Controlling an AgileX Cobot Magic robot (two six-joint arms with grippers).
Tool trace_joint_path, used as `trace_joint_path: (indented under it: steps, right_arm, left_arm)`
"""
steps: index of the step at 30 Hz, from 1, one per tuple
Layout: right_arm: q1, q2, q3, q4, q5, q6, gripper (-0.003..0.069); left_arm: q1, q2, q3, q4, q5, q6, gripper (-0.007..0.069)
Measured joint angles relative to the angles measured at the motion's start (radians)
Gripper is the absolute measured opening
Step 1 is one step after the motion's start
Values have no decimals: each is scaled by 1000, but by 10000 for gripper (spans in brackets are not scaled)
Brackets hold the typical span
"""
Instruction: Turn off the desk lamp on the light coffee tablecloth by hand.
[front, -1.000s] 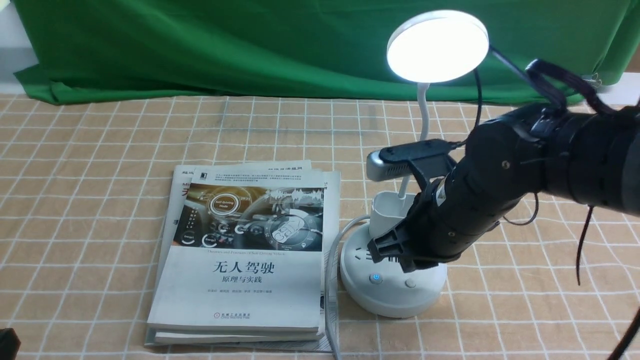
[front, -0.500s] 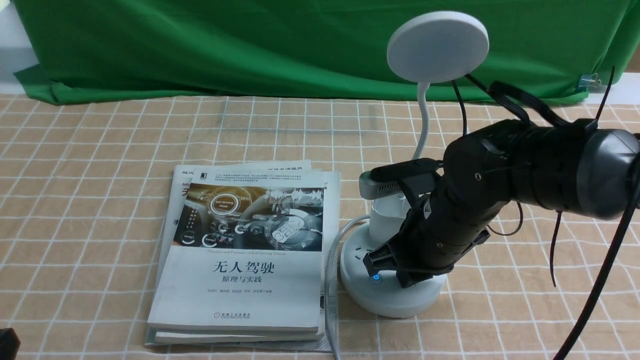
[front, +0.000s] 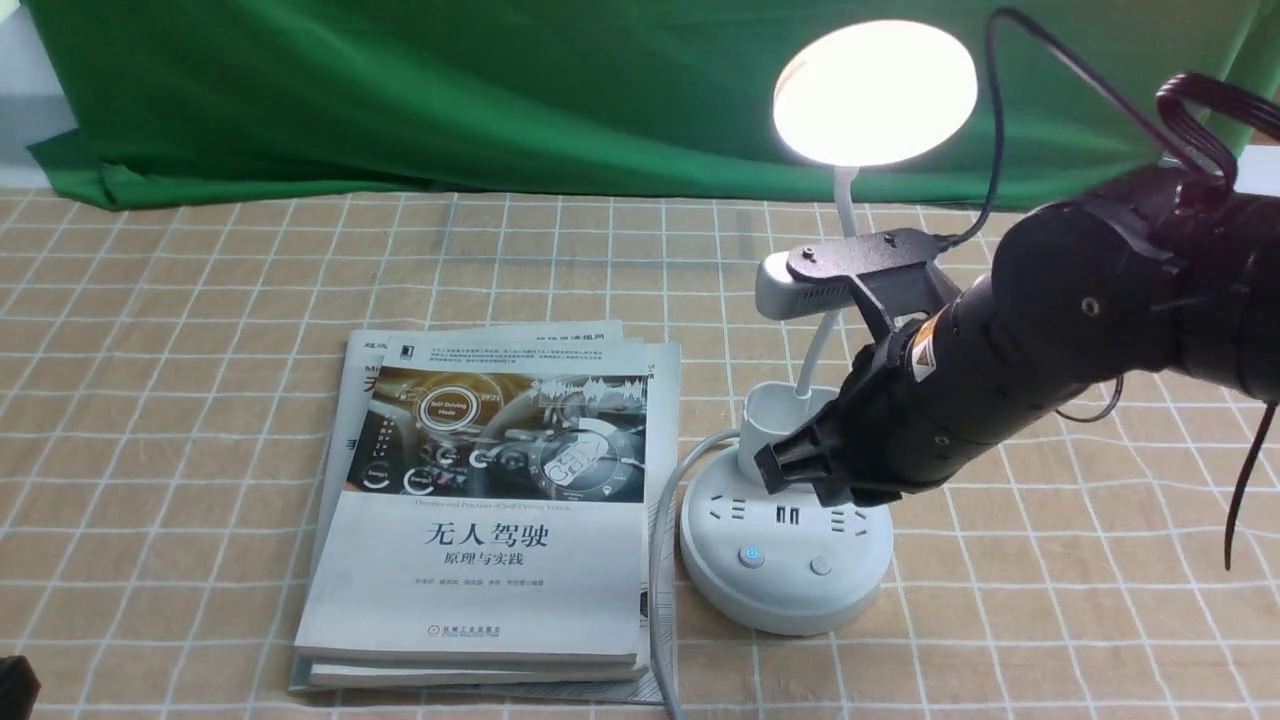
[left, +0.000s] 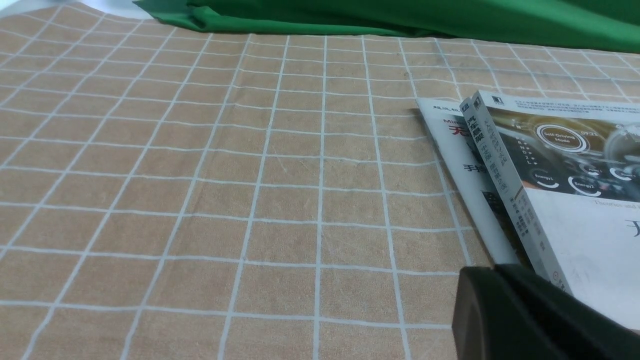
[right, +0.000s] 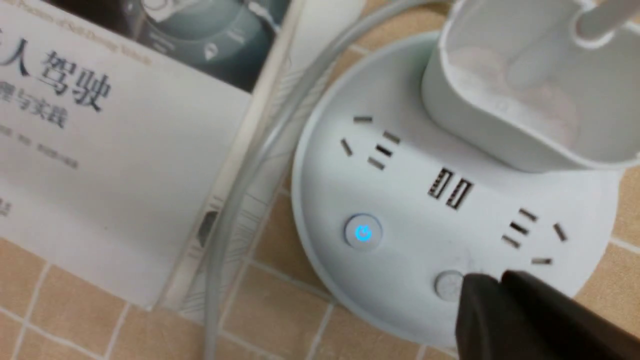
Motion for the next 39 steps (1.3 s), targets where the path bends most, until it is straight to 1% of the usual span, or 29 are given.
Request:
trace_joint_path:
  steps: [9, 14, 21, 26, 32, 39]
  right_arm:
    - [0, 103, 14, 7, -72, 1, 41]
    - [0, 170, 14, 10, -69, 1, 41]
    - [0, 175, 10, 10, -78, -1, 41]
    - [0, 152, 18, 10, -81, -1, 41]
    - [0, 57, 26, 10, -69, -1, 43]
    - [0, -68, 52, 9, -2, -22, 43]
  left_arm:
    - [0, 0, 0, 0, 0, 0, 5]
    - [0, 0, 0, 0, 0, 0, 5]
    - [0, 0, 0, 0, 0, 0, 5]
    - [0, 0, 0, 0, 0, -1, 5]
    - [0, 0, 0, 0, 0, -1, 5]
    - [0, 0, 0, 0, 0, -1, 5]
